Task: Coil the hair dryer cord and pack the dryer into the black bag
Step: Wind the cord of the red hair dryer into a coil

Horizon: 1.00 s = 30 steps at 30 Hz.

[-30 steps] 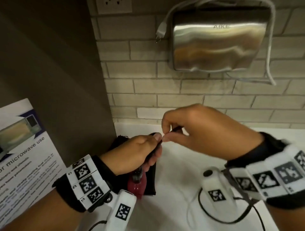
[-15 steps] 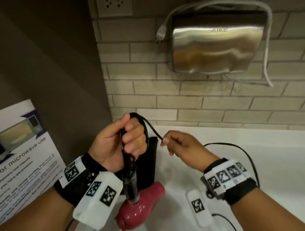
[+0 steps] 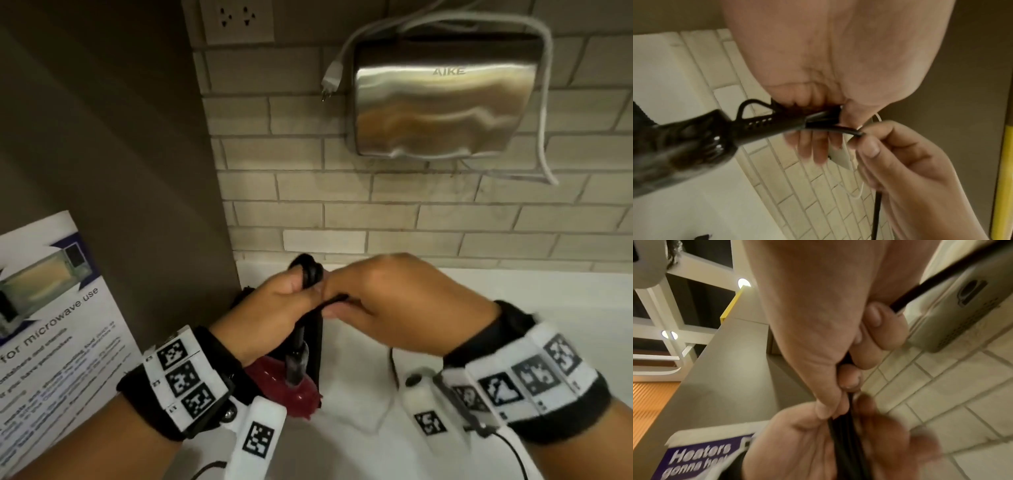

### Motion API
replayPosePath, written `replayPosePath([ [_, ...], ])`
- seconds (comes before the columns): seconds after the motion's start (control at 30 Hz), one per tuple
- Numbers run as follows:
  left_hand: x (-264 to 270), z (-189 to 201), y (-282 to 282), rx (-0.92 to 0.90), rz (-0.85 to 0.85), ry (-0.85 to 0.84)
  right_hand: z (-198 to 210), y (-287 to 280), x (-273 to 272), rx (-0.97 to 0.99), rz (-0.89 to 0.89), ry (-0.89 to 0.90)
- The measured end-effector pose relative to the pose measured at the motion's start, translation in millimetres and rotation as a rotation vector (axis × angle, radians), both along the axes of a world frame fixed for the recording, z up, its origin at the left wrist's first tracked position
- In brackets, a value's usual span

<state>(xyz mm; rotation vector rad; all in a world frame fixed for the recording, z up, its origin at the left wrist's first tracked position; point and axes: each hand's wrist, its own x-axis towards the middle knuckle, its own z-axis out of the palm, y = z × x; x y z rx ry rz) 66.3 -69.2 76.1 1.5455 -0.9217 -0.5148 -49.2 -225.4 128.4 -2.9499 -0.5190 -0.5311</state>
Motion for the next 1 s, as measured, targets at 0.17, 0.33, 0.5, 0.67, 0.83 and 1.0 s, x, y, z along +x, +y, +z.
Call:
replayPosePath([
  [0.17, -2, 9, 3, 0.091, -0.137, 0.083, 14, -22, 22, 0.286, 0.018, 0.049],
  [0.33, 9, 14, 8, -0.109, -0.378, 0.435, -4, -53, 42, 0.751, -0.03, -0.001],
  [0.5, 12, 20, 8, -0.477, -0.644, 0.767, -50, -58, 46, 0.841, -0.139, 0.057],
  [0.67, 24, 23, 7, -0.711, -0.408, 0.814, -77, -38, 33, 0.666, -0.181, 0.239],
  [0.83, 38, 29, 7, -0.857, -0.063, 0.816, -58, -17, 15, 0.202, -0.158, 0.233],
  [1.0, 27, 12, -11, -0.418, 0.351, 0.089, -18, 8, 9, -0.228, -0.061, -0.035],
])
